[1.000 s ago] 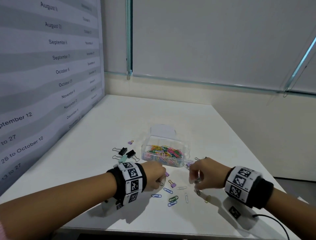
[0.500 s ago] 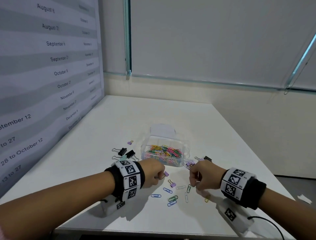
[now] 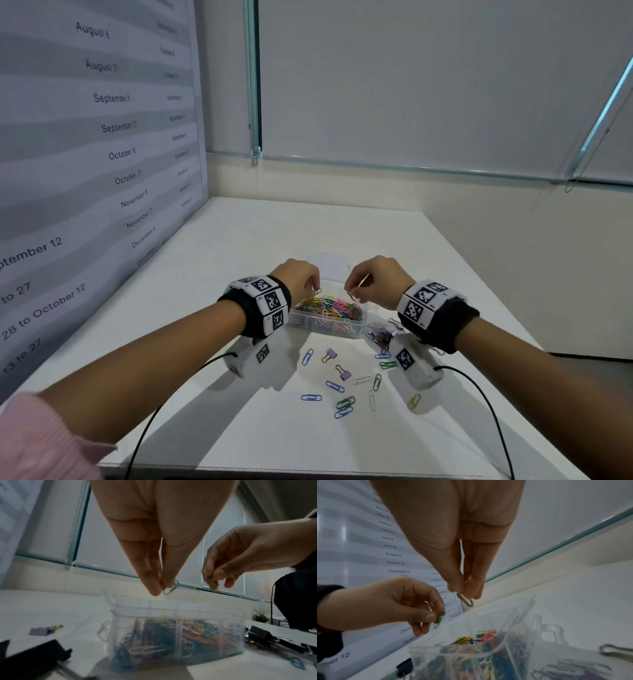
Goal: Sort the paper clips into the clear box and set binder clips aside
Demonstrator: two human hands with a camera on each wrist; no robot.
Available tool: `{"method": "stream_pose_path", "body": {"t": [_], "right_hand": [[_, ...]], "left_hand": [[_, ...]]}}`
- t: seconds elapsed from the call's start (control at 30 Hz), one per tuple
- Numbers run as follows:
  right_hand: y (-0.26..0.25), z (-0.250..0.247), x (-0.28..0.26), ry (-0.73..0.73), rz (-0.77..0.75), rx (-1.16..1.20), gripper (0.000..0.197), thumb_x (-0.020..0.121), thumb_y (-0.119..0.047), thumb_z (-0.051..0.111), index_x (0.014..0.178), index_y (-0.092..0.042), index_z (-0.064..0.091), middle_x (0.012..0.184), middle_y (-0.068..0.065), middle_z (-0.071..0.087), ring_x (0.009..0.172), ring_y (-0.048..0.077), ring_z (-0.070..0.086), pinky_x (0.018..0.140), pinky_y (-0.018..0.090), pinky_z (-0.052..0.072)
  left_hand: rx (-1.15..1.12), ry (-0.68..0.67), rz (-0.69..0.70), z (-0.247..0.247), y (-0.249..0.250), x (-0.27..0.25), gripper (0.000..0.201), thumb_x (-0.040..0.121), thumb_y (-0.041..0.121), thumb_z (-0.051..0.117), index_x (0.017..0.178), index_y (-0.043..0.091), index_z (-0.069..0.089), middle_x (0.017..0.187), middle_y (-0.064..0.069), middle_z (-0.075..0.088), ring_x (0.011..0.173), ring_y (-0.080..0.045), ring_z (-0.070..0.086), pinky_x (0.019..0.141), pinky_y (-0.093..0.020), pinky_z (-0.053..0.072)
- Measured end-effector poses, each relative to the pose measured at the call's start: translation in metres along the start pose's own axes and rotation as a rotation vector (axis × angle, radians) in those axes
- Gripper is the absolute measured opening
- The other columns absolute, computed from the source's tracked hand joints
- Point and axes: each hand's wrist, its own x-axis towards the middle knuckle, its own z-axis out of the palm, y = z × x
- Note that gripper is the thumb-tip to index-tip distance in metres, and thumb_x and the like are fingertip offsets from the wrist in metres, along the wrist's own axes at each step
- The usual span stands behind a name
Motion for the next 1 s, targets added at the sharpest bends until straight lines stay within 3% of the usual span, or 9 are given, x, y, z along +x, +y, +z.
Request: {"method": "stream_pose_path", "body": {"t": [0.13, 0.23, 0.33, 0.5, 0.57, 0.67, 0.8, 0.93, 1.0], "right_hand": [[0.002, 0.007, 0.003, 0.002, -0.003, -0.069, 0.016, 0.084, -0.008, 0.061, 0.087, -0.017, 0.073, 0.088, -0.004, 0.068, 0.077, 0.013, 0.063, 0.072, 0.021, 0.045], [0.009, 0.007, -0.010, -0.090, -0.028, -0.135, 0.016, 0.082, -0.007, 0.060, 0.087, -0.016, 0.072, 0.090, -0.003, 0.068, 0.071, 0.008, 0.058, 0.061, 0.012, 0.040], [0.018, 0.008, -0.027, -0.234, -0.018, -0.211, 0.016, 0.078, -0.004, 0.061, 0.087, -0.013, 0.071, 0.080, -0.003, 0.065, 0.064, 0.002, 0.054, 0.058, 0.008, 0.040], [0.036, 0.019, -0.047, -0.428, 0.041, -0.300, 0.031, 0.070, -0.011, 0.071, 0.101, -0.016, 0.068, 0.087, -0.005, 0.061, 0.072, 0.006, 0.054, 0.066, 0.012, 0.043], [0.041, 0.023, -0.049, -0.438, 0.032, -0.351, 0.039, 0.068, -0.016, 0.073, 0.107, -0.019, 0.065, 0.092, -0.007, 0.053, 0.082, 0.009, 0.051, 0.076, 0.018, 0.044], [0.042, 0.025, -0.050, -0.428, 0.037, -0.361, 0.032, 0.069, -0.018, 0.072, 0.101, -0.018, 0.067, 0.088, -0.008, 0.054, 0.079, 0.009, 0.051, 0.079, 0.024, 0.047], [0.041, 0.026, -0.052, -0.433, 0.055, -0.312, 0.009, 0.073, -0.017, 0.069, 0.077, -0.024, 0.065, 0.071, -0.013, 0.057, 0.064, -0.001, 0.052, 0.072, 0.020, 0.048], [0.042, 0.030, -0.053, -0.426, 0.068, -0.294, 0.012, 0.066, -0.015, 0.070, 0.071, -0.024, 0.062, 0.066, -0.014, 0.058, 0.062, 0.000, 0.053, 0.069, 0.022, 0.051], [0.042, 0.031, -0.053, -0.417, 0.069, -0.305, 0.012, 0.064, -0.015, 0.069, 0.069, -0.023, 0.062, 0.064, -0.015, 0.056, 0.061, 0.000, 0.053, 0.070, 0.025, 0.052]], "left_hand": [[-0.017, -0.026, -0.028, 0.004, -0.011, -0.001, 0.034, 0.093, -0.001, 0.038, 0.113, 0.011, 0.063, 0.117, -0.007, 0.065, 0.108, -0.024, 0.059, 0.091, -0.029, 0.045], [-0.006, -0.015, 0.051, 0.004, -0.012, -0.017, 0.026, 0.093, 0.008, 0.044, 0.110, 0.012, 0.064, 0.113, -0.006, 0.063, 0.101, -0.021, 0.059, 0.091, -0.028, 0.045], [0.016, -0.122, 0.114, 0.008, -0.008, -0.039, 0.023, 0.090, 0.021, 0.055, 0.110, 0.014, 0.063, 0.110, -0.004, 0.063, 0.090, -0.016, 0.056, 0.081, -0.021, 0.043], [0.111, -0.420, 0.090, 0.023, 0.003, -0.063, 0.065, 0.077, 0.047, 0.069, 0.129, 0.016, 0.048, 0.124, 0.000, 0.052, 0.105, -0.016, 0.052, 0.084, -0.021, 0.039], [0.170, -0.463, 0.134, 0.029, 0.003, -0.066, 0.072, 0.073, 0.049, 0.073, 0.130, 0.014, 0.047, 0.125, -0.004, 0.047, 0.097, -0.014, 0.045, 0.083, -0.023, 0.037], [0.125, -0.443, 0.148, 0.034, 0.004, -0.066, 0.065, 0.073, 0.042, 0.075, 0.127, 0.014, 0.050, 0.122, -0.005, 0.049, 0.090, -0.010, 0.039, 0.079, -0.022, 0.036], [-0.018, -0.379, 0.141, 0.040, 0.004, -0.068, 0.038, 0.078, 0.025, 0.072, 0.112, 0.012, 0.062, 0.112, -0.005, 0.063, 0.082, -0.007, 0.047, 0.064, -0.011, 0.037], [-0.089, -0.376, 0.099, 0.045, 0.003, -0.072, 0.020, 0.079, 0.014, 0.066, 0.099, 0.013, 0.068, 0.101, -0.004, 0.071, 0.076, -0.007, 0.055, 0.076, -0.020, 0.048], [-0.070, -0.369, 0.115, 0.044, 0.006, -0.074, 0.019, 0.080, 0.010, 0.061, 0.097, 0.012, 0.069, 0.099, -0.004, 0.072, 0.075, -0.009, 0.057, 0.073, -0.017, 0.046]]}}
